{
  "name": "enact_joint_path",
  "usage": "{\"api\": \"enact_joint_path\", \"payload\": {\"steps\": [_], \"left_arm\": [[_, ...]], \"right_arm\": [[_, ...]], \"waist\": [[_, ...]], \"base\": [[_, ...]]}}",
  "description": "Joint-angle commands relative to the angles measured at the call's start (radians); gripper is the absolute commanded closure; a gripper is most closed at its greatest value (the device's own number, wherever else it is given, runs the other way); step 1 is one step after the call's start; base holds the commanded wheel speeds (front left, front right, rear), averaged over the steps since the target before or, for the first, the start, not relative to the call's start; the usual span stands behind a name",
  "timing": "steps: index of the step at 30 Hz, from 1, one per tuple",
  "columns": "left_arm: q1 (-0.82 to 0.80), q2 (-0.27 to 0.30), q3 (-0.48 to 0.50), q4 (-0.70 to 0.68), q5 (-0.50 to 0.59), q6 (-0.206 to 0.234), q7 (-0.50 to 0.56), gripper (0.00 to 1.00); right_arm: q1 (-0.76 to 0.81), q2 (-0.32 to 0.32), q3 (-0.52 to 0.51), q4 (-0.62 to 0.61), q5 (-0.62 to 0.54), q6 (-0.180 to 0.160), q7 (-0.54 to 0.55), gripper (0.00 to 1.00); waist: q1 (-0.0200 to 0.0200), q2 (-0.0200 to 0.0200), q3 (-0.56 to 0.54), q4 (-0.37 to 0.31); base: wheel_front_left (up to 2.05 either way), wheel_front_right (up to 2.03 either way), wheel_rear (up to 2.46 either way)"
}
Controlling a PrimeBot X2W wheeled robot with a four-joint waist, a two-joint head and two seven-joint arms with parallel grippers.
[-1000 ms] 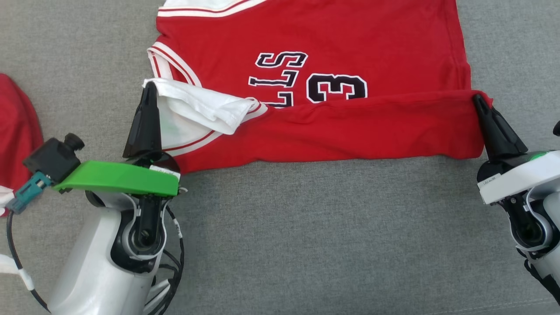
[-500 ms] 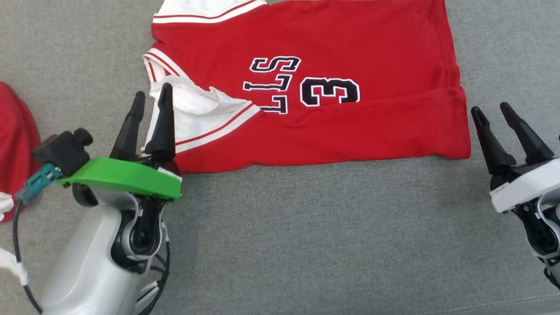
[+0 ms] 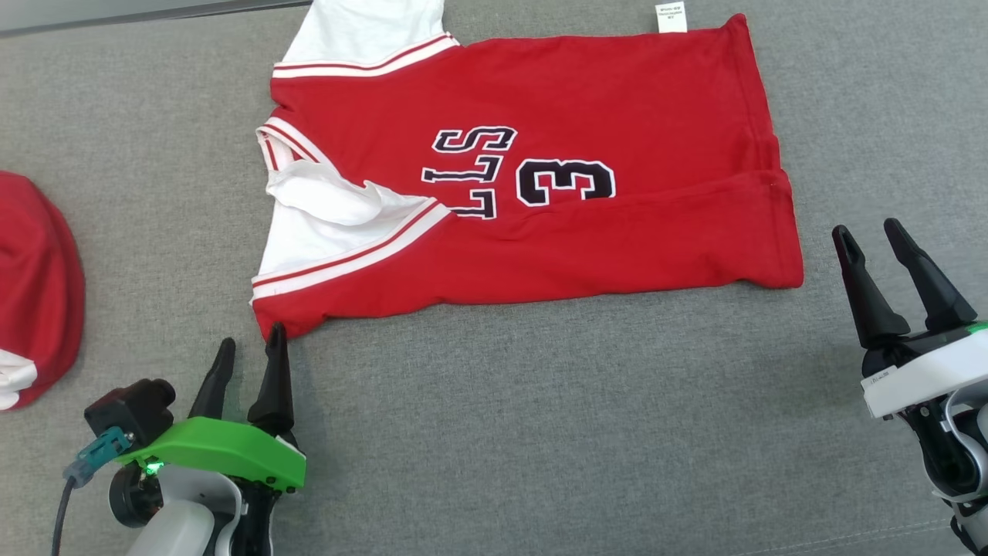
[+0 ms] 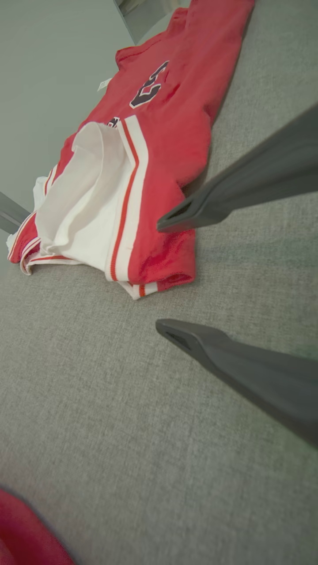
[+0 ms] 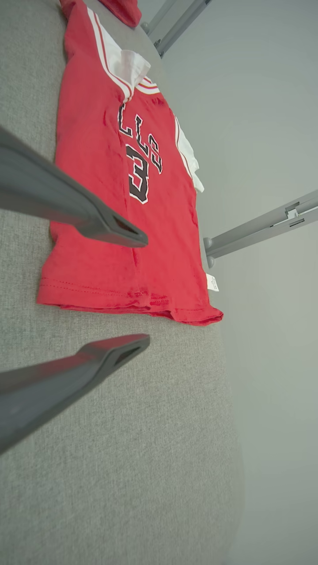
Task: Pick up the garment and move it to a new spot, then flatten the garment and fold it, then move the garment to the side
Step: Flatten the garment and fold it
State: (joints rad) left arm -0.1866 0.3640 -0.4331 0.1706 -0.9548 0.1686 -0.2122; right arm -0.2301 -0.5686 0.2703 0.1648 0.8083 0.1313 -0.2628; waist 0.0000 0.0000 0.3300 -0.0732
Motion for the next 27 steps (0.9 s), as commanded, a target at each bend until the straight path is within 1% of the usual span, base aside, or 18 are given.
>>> {"api": "enact_joint_path", "payload": {"steps": [1, 5, 6, 8, 9, 10, 11, 13, 19, 24, 27], "left_arm": [[-0.011, -0.011, 0.003, 0.018, -0.014, 0.002, 0.009, 0.0], [-0.045, -0.014, -0.013, 0.076, -0.018, -0.014, 0.042, 0.0], [-0.05, -0.016, -0.014, 0.087, -0.019, -0.019, 0.044, 0.05], [-0.064, -0.018, -0.014, 0.11, -0.019, -0.028, 0.041, 0.5], [-0.071, -0.019, -0.016, 0.122, -0.016, -0.034, 0.039, 0.58], [-0.076, -0.021, -0.018, 0.131, -0.015, -0.038, 0.037, 0.85], [-0.081, -0.02, -0.024, 0.145, -0.012, -0.045, 0.042, 1.0], [-0.082, -0.025, -0.04, 0.163, -0.027, -0.072, 0.065, 1.0], [-0.075, -0.005, -0.045, 0.172, -0.008, -0.107, 0.037, 1.0], [-0.071, 0.009, -0.055, 0.146, 0.016, -0.115, 0.016, 1.0], [-0.079, 0.017, -0.064, 0.133, 0.034, -0.117, 0.007, 1.0]], "right_arm": [[-0.002, 0.006, 0.003, -0.004, -0.003, -0.001, -0.003, 0.0], [-0.022, 0.018, 0.008, -0.002, 0.007, -0.001, -0.003, 0.0], [-0.024, 0.023, 0.009, 0.0, 0.013, -0.001, -0.003, 0.0], [-0.028, 0.033, 0.014, 0.01, 0.024, -0.001, -0.003, 0.0], [-0.031, 0.039, 0.017, 0.016, 0.028, -0.001, -0.003, 0.0], [-0.033, 0.042, 0.019, 0.021, 0.03, -0.001, -0.003, 0.0], [-0.033, 0.044, 0.024, 0.029, 0.034, -0.001, -0.003, 0.0], [-0.035, 0.05, 0.03, 0.041, 0.042, -0.001, -0.003, 0.0], [-0.031, 0.059, 0.045, 0.099, 0.06, -0.001, -0.003, 0.0], [-0.074, 0.068, 0.097, 0.203, 0.09, -0.001, 0.008, 0.0], [-0.115, 0.089, 0.137, 0.265, 0.134, -0.001, 0.036, 0.0]], "waist": [[0.0, 0.0, 0.007, -0.006], [0.0, 0.0, 0.019, -0.014], [0.0, 0.0, 0.02, -0.015], [0.0, 0.0, 0.022, -0.015], [0.0, 0.0, 0.022, -0.013], [0.0, 0.0, 0.022, -0.011], [0.0, 0.0, 0.02, -0.007], [0.0, 0.0, 0.015, -0.002], [0.0, 0.0, -0.004, 0.017], [0.0, 0.0, -0.006, 0.03], [0.0, 0.0, -0.002, 0.039]], "base": [[0.0, 0.0, 0.0], [0.0, 0.0, 0.0], [0.0, 0.0, 0.0], [0.0, 0.0, 0.0], [0.0, 0.0, 0.0], [0.0, 0.0, 0.0], [0.0, 0.0, 0.0], [0.0, 0.0, 0.0], [0.0, 0.0, 0.0], [0.0, 0.0, 0.0], [0.0, 0.0, 0.0]]}}
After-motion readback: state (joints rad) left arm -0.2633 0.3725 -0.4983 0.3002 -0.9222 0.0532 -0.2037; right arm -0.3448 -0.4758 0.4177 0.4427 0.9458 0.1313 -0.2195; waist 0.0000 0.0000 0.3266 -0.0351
